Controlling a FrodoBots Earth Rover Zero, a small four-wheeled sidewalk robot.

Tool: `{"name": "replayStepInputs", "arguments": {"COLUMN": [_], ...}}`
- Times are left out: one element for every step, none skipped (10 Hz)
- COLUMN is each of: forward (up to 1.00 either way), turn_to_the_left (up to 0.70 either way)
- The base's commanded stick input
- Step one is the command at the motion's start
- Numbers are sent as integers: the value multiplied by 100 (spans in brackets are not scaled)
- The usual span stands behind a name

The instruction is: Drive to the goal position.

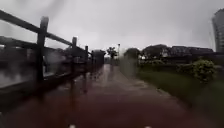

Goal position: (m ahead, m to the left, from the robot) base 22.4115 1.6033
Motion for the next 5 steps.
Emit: {"name": "replayStepInputs", "arguments": {"forward": [100, 100, 100, 100, 100], "turn_to_the_left": [0, 0, 0, 0, 0]}}
